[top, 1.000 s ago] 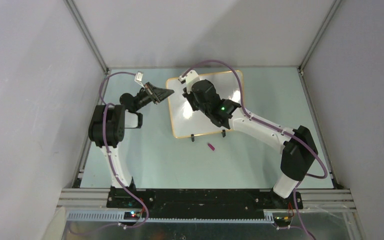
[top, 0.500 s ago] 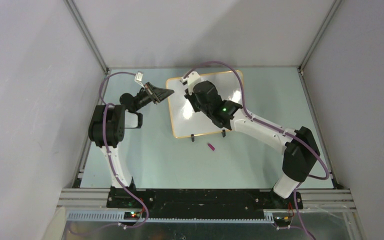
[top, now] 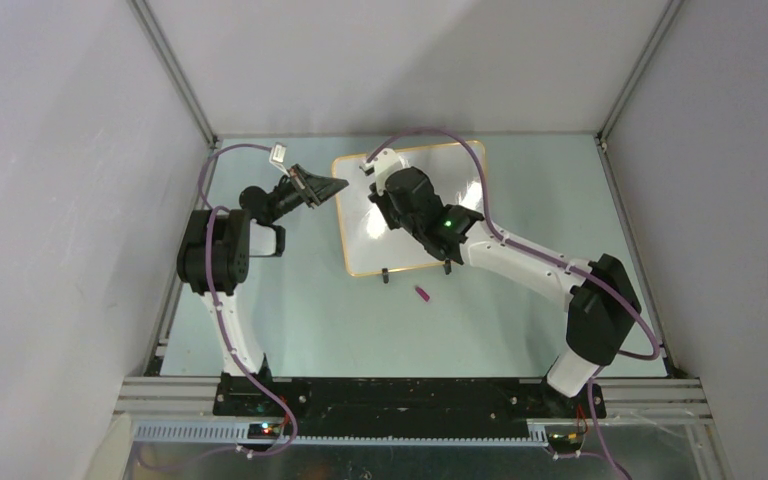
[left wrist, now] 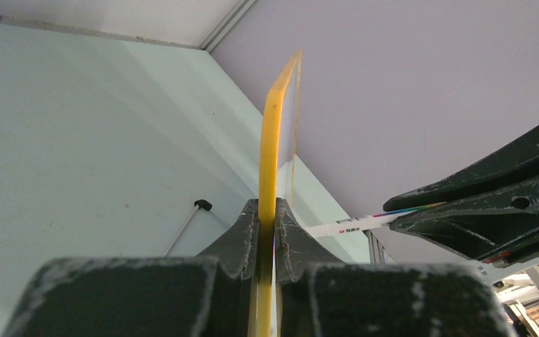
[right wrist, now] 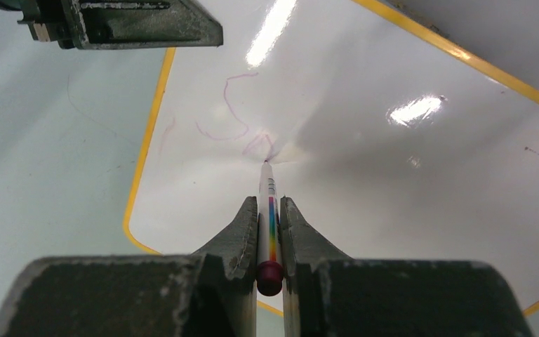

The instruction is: Write a sentence on the whiteboard

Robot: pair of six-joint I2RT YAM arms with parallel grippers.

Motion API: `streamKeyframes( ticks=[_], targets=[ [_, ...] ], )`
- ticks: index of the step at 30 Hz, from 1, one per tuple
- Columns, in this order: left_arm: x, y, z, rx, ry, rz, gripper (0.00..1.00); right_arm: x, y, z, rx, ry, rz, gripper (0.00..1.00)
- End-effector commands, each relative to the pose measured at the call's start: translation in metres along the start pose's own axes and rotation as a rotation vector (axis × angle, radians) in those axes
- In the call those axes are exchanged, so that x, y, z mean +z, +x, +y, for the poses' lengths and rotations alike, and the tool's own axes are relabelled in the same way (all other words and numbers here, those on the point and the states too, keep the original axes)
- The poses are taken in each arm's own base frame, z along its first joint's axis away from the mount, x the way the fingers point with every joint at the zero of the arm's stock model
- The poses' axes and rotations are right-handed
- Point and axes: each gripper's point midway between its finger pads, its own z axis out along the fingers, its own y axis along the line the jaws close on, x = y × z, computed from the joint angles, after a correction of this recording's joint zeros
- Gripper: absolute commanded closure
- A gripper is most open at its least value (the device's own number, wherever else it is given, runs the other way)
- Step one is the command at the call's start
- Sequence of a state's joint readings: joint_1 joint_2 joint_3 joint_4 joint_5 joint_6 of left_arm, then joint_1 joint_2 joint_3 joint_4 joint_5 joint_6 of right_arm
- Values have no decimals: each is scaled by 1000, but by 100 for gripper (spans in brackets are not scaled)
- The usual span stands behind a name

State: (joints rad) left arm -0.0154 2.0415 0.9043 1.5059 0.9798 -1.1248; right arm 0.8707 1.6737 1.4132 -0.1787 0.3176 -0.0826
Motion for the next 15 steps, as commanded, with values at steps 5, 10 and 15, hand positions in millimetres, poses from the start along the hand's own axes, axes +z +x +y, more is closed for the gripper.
streamKeyframes(
  ticks=[5, 10, 15],
  targets=[
    [3, 20, -7, 57, 59, 83, 100, -6, 15, -7, -12, 36, 41, 100],
    [3, 19, -7, 58, 59, 83, 100, -4, 8, -10, -7, 36, 14, 100],
    [3, 19, -7, 58, 59, 83, 100, -1, -1, -15, -2, 37, 0, 100]
  ],
)
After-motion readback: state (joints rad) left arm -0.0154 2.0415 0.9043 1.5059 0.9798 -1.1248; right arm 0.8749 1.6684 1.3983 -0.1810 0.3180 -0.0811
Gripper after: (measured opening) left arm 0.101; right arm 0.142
